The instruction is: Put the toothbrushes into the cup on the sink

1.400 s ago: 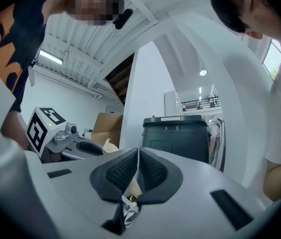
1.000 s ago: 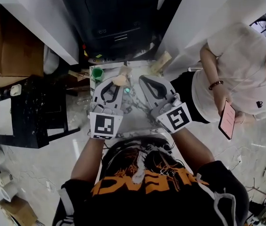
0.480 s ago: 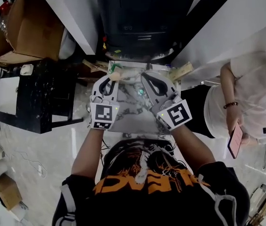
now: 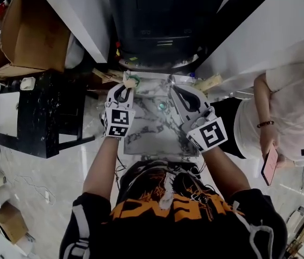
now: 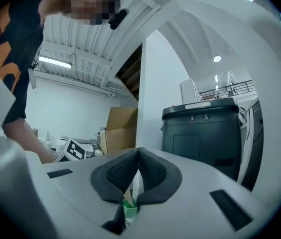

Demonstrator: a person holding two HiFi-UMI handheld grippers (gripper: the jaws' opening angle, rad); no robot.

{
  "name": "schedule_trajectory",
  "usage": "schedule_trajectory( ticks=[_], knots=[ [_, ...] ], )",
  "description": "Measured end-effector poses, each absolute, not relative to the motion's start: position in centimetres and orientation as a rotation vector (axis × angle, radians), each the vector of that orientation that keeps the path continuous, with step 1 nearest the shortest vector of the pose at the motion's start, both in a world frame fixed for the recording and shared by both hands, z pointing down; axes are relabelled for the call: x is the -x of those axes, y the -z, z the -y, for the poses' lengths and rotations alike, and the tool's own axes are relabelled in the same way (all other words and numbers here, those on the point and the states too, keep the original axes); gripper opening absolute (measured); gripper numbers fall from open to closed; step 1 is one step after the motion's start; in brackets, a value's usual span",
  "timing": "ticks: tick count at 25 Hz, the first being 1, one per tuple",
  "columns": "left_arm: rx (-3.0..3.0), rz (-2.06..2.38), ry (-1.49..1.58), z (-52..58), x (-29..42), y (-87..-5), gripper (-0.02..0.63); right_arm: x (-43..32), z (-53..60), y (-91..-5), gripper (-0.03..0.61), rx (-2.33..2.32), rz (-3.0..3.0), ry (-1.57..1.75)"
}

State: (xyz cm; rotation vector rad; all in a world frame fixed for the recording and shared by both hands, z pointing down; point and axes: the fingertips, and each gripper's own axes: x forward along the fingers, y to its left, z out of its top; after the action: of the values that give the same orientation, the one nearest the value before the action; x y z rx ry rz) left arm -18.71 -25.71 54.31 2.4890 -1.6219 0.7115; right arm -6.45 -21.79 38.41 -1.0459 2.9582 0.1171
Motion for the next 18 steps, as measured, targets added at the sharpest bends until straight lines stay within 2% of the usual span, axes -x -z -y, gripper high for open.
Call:
schedule_trajectory(
  ticks=[9, 10, 13, 14, 18],
  knots=[
    [-2.438, 1.515, -0.767, 27.4, 17.9, -58.5, 0.061, 4.9, 23.2, -39.2, 0.014, 1.116, -2.958, -0.102],
    [-2.435, 1.503, -0.757, 27.6, 17.8, -58.7, 0.074, 4.8, 23.3, -39.4, 0.014, 1.118, -2.961, -0.098],
    [-2.437, 1.494, -0.724, 28.2, 17.9, -58.6, 0.246, 4.7, 23.7, -39.6, 0.014, 1.124, -2.970, -0.090],
    [-2.441, 1.500, -0.713, 28.2, 18.0, -58.4, 0.273, 4.7, 23.8, -39.5, 0.014, 1.125, -2.965, -0.087],
    [-2.477, 1.550, -0.664, 28.3, 18.6, -57.0, 0.296, 5.0, 24.0, -39.3, 0.014, 1.125, -2.947, -0.083]
  ],
)
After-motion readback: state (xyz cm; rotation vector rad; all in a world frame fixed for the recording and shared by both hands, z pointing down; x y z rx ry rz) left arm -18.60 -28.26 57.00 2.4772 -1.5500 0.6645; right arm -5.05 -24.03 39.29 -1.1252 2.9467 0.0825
